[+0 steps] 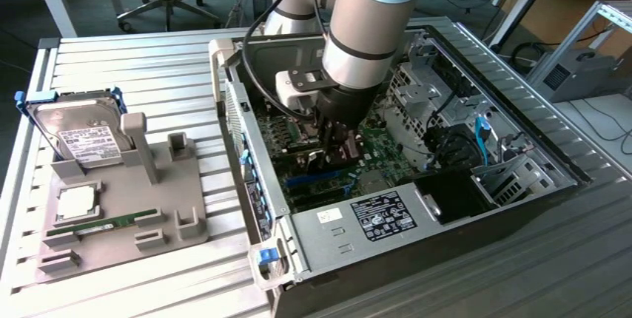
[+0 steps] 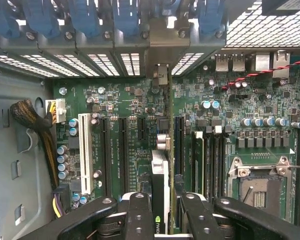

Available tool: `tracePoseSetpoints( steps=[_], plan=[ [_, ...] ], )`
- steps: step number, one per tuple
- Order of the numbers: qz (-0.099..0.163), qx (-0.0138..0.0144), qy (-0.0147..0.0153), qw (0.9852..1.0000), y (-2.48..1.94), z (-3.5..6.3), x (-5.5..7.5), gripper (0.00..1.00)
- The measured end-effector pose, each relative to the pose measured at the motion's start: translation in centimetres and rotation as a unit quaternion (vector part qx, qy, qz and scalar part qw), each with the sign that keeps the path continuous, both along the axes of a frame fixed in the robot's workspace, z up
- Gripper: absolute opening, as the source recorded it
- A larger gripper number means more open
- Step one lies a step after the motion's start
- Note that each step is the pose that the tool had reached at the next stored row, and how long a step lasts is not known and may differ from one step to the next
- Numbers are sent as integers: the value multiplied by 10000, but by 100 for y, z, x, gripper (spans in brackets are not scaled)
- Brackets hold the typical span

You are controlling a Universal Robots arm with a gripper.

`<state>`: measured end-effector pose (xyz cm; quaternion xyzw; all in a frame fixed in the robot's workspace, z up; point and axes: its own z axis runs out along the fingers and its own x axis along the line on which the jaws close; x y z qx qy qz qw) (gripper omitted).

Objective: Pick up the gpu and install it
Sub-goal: 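Insert the gpu into the slot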

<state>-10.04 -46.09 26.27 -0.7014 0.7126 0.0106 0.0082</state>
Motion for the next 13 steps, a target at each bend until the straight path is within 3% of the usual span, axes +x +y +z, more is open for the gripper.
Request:
tracePoseSetpoints(
  steps=[13],
  plan=[
    [-19, 0, 0, 10000, 0, -6, 0, 27]
  ],
)
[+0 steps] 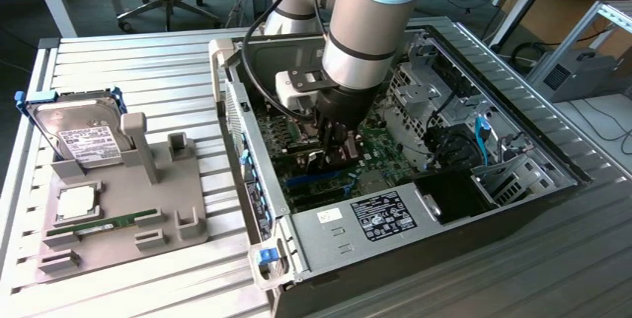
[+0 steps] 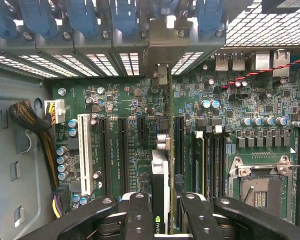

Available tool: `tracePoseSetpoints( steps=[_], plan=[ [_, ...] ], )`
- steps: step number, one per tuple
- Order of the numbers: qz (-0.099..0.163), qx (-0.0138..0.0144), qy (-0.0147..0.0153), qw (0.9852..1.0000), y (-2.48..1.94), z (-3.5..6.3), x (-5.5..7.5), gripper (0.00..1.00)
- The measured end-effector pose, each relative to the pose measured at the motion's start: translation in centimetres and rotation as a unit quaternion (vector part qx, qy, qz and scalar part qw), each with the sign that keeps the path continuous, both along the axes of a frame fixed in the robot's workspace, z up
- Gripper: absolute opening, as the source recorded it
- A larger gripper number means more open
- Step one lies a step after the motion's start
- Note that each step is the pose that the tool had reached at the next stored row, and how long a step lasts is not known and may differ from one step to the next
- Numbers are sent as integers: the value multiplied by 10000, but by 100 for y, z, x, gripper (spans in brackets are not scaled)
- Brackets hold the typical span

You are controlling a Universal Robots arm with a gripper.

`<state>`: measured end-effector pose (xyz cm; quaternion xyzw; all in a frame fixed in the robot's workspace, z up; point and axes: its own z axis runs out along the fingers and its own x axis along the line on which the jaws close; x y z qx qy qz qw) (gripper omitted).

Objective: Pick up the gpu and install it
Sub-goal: 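Insert the gpu into the slot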

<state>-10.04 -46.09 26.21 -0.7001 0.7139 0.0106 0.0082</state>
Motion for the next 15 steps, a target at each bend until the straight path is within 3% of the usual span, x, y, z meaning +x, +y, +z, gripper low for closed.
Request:
tracePoseSetpoints(
  steps=[15],
  plan=[
    [-41, -1, 1, 10000, -2, -53, 0, 27]
  ],
)
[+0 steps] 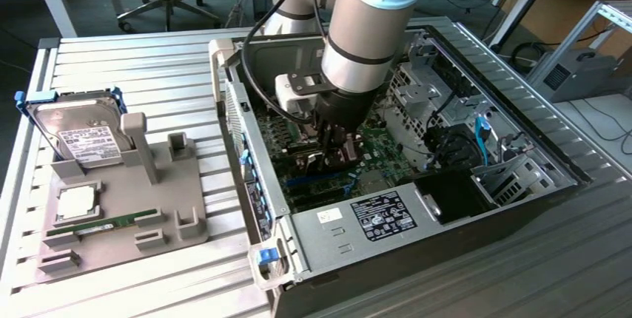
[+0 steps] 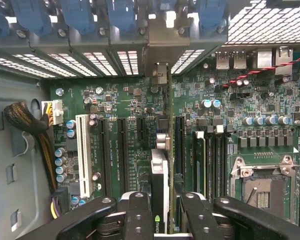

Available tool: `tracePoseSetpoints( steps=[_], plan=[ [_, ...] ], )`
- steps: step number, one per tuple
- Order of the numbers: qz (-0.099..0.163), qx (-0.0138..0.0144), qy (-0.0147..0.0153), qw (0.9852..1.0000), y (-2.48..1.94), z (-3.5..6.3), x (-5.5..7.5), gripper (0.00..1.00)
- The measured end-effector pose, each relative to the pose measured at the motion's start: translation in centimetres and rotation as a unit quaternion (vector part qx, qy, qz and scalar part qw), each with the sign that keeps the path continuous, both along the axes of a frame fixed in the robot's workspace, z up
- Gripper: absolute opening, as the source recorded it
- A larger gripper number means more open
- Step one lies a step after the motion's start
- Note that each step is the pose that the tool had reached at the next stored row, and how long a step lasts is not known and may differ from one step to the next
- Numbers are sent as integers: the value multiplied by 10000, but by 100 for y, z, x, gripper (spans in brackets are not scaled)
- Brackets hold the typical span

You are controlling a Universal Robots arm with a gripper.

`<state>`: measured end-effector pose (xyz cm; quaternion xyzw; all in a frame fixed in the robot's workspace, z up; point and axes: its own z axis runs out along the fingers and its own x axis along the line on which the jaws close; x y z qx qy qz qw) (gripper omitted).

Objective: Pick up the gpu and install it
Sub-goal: 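Insert the gpu into the slot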

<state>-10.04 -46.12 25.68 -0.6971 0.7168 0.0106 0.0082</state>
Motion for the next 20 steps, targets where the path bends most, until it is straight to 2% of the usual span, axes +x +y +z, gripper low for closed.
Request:
tracePoseSetpoints(
  steps=[20],
  plan=[
    [0, 1, -1, 10000, 0, -3, -1, 27]
  ],
)
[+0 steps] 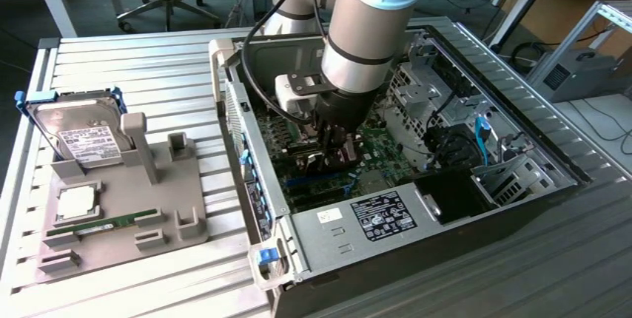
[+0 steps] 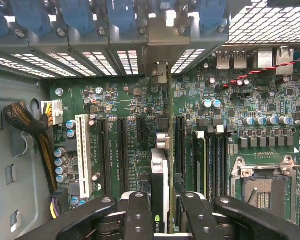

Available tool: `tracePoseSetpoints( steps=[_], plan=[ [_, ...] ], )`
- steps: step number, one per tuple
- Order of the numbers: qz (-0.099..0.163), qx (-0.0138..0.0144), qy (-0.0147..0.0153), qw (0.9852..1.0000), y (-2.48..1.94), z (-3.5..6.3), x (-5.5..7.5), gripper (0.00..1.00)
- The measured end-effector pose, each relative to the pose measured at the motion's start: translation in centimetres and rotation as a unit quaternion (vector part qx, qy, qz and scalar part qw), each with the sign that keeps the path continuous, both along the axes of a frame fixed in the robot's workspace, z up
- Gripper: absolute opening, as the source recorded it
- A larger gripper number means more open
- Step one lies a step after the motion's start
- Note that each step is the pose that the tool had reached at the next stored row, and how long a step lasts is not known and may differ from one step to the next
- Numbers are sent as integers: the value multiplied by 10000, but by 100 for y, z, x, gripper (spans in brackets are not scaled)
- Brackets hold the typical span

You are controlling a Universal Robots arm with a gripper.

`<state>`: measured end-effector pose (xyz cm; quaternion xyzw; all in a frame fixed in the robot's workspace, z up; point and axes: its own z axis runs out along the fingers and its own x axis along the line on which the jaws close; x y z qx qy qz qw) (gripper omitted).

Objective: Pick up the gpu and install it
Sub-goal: 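Insert the gpu into the slot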

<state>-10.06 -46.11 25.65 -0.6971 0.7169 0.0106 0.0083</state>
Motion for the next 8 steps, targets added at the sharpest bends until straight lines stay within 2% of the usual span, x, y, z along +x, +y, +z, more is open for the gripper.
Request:
tracePoseSetpoints(
  steps=[8],
  plan=[
    [0, 1, 0, 10000, -1, -1, -10, 27]
  ],
)
